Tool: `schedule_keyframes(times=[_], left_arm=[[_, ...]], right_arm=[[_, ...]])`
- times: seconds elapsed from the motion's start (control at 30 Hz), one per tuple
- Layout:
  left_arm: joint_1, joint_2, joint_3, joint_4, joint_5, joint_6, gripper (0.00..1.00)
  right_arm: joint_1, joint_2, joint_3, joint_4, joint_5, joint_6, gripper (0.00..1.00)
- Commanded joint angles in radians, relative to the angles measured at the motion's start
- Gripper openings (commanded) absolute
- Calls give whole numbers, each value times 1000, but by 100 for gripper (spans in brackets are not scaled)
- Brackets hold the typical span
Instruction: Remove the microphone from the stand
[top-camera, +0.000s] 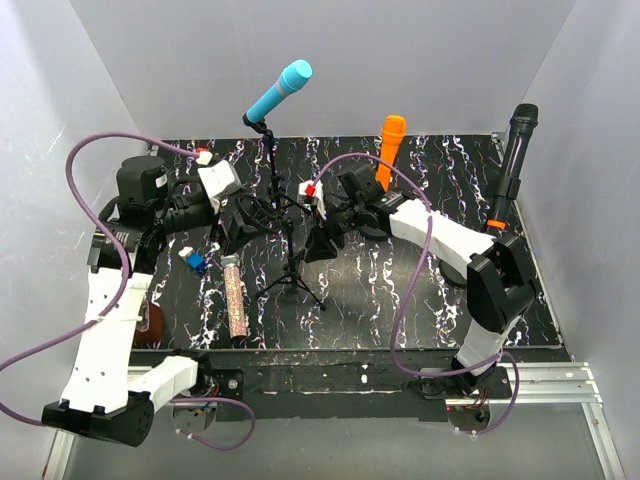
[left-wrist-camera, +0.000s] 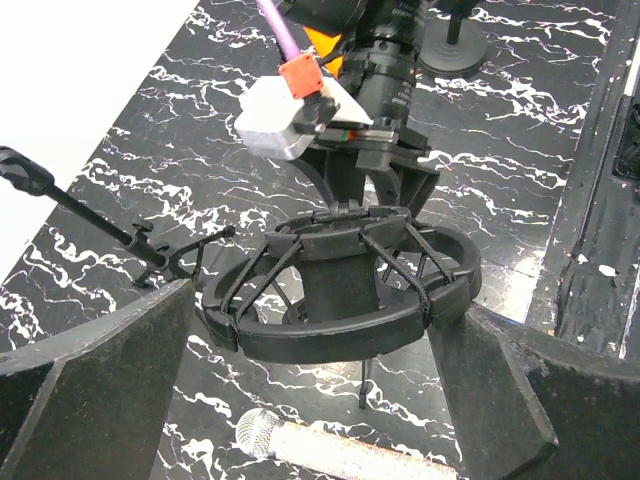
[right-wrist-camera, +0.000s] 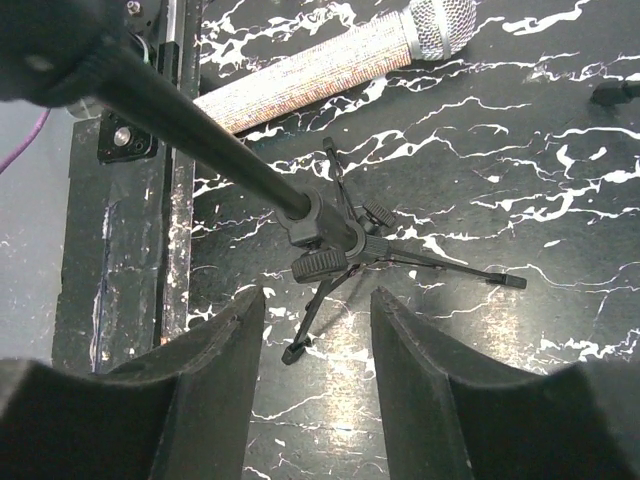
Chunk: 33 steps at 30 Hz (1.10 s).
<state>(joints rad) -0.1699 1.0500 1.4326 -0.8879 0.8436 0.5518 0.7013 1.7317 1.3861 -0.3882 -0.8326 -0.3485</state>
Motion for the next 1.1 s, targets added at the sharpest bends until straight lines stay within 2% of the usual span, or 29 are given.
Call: schedule_keyframes(times=[0.0,0.2,0.4,0.53,0.8,1.07], left_arm=[[4,2,-8,20,52,10,98],[6,15,-20,47,60,-21,97],[4,10,-15,41,66,-16,97],[6,8,-18,21,64,6,97],[6,7,-18,12,60,23,97],[4,4,-20,1,60,33,97]], right_arm=[[1,29,39,20,-20,-1,52],[1,63,22,61,12,29,48],[0,45,30,58,-74,81,56],[0,51,45,71,-69,118,56],[0,120,82,75,44,118,51],[1,124,-35,115,193,97,48]])
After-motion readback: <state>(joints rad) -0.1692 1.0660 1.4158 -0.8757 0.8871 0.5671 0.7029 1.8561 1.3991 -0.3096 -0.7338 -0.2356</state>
